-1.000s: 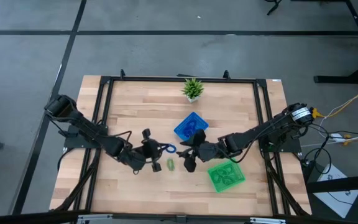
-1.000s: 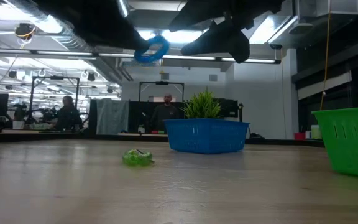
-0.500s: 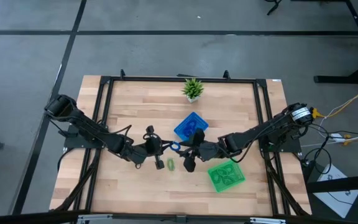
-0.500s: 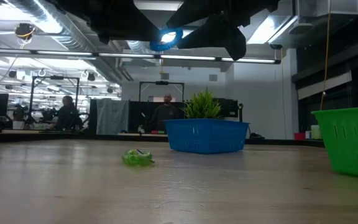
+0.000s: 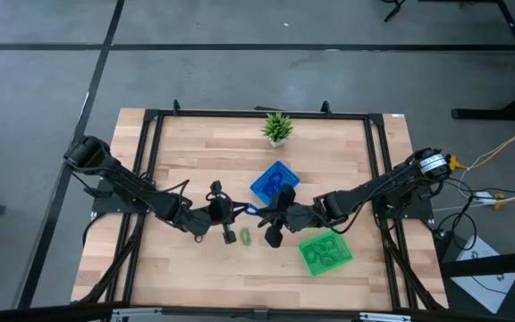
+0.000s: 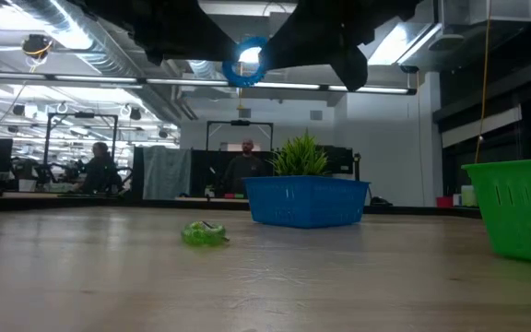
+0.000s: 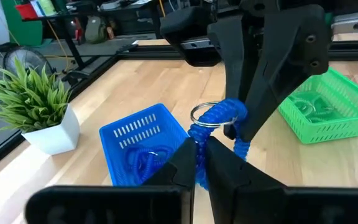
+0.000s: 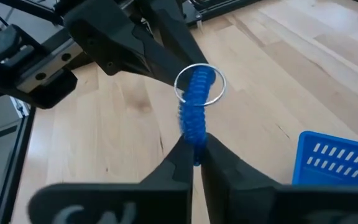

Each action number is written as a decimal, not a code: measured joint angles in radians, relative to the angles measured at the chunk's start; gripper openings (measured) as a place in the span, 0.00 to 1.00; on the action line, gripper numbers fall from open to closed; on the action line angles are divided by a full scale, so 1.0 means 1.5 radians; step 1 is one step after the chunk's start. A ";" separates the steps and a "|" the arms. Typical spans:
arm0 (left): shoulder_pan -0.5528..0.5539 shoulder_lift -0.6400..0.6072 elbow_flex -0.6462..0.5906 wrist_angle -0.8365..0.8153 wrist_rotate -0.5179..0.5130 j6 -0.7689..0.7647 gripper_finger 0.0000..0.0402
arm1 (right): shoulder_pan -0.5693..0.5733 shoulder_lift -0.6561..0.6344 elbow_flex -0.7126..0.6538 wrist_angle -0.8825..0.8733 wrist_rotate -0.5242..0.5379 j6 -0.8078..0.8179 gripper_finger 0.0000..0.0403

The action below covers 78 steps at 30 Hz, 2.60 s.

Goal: Sort spring keychains
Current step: Put the blue spring keychain into the blue bin

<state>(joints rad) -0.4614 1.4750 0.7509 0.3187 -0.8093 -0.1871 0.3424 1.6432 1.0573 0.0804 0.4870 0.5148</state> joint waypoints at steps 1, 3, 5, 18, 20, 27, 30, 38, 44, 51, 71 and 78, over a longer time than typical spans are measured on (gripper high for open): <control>0.000 0.000 0.000 0.000 0.000 0.000 0.05 | 0.000 0.000 0.000 -0.002 0.000 0.000 0.03; 0.000 0.000 0.000 0.000 0.000 0.000 0.07 | 0.000 0.000 0.000 -0.004 0.000 0.001 0.04; 0.000 0.000 0.000 0.000 0.000 0.000 0.10 | 0.000 0.000 0.000 -0.007 0.000 0.001 0.06; 0.000 0.000 0.000 0.000 -0.003 -0.008 0.36 | 0.000 0.000 0.000 -0.039 0.000 0.016 0.04; 0.000 0.000 0.000 0.000 -0.004 -0.013 0.40 | 0.000 0.000 0.000 -0.045 0.000 0.018 0.04; 0.000 0.000 0.000 -0.002 -0.005 -0.026 0.50 | 0.000 0.000 0.000 -0.048 0.000 0.018 0.04; 0.006 0.000 0.000 -0.022 0.000 -0.069 0.50 | 0.000 0.000 0.000 -0.069 0.000 0.021 0.04; 0.091 -0.074 0.000 -0.217 0.190 -0.227 0.49 | 0.001 0.000 0.000 -0.094 -0.010 0.025 0.04; 0.117 -0.135 0.000 -0.240 0.276 -0.213 0.49 | 0.001 0.000 0.000 -0.149 -0.003 0.042 0.04; 0.096 -0.146 0.000 -0.245 0.324 -0.204 0.49 | 0.001 -0.002 0.000 -0.167 0.010 0.055 0.04; 0.033 -0.146 0.000 -0.251 0.296 -0.216 0.49 | 0.001 -0.096 0.048 -0.327 0.078 0.019 0.04; 0.033 -0.146 0.000 -0.251 0.293 -0.218 0.49 | 0.000 -0.116 0.048 -0.429 0.145 0.077 0.04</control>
<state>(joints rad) -0.4118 1.2564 0.7513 -0.0570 -0.3692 -0.5134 0.3420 1.4685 1.1297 -0.5638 0.7044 0.6310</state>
